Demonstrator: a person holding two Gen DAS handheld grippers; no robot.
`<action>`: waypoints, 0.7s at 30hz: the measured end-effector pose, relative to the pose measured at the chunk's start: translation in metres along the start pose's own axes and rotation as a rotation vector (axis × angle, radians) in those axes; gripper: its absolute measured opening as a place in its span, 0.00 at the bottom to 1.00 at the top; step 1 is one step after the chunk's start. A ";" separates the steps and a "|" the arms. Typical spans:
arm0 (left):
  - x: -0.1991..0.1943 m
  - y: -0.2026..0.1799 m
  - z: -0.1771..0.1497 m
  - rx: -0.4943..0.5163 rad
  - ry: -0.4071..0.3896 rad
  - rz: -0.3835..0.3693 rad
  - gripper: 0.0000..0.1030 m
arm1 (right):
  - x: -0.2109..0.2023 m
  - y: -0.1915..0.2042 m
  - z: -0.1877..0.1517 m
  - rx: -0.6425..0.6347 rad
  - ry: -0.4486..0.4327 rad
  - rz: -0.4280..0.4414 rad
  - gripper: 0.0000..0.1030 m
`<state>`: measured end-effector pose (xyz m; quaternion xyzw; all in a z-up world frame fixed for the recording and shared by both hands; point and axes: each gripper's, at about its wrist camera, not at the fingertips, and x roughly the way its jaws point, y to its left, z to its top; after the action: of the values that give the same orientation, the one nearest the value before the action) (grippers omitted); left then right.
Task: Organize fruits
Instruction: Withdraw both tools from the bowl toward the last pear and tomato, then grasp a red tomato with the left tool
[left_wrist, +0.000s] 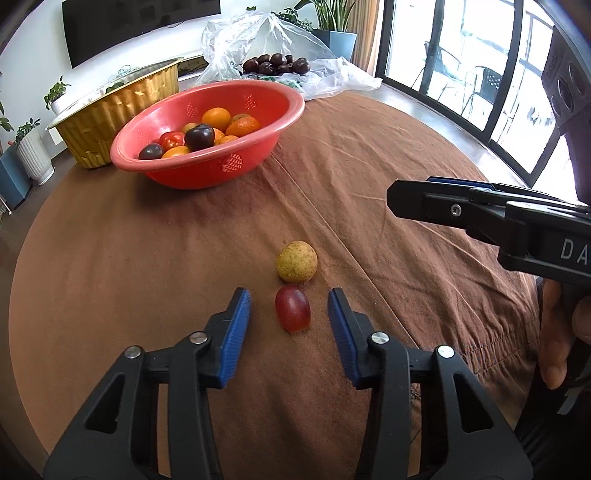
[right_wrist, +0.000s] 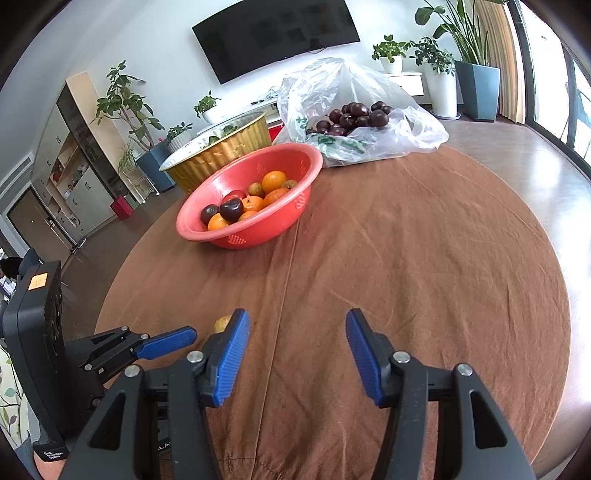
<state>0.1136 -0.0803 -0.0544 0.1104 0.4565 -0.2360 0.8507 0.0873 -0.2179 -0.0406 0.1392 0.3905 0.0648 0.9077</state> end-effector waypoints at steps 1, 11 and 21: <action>0.000 -0.001 0.000 0.003 0.000 -0.002 0.37 | 0.000 0.000 0.000 0.001 0.000 0.000 0.56; 0.005 -0.003 -0.006 0.010 0.007 -0.015 0.24 | 0.000 -0.001 -0.001 0.001 0.002 -0.001 0.55; 0.007 0.001 -0.005 0.004 0.010 -0.013 0.17 | 0.003 -0.001 -0.002 -0.001 0.008 -0.003 0.55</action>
<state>0.1139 -0.0792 -0.0627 0.1105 0.4608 -0.2419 0.8467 0.0874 -0.2177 -0.0442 0.1377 0.3944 0.0643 0.9063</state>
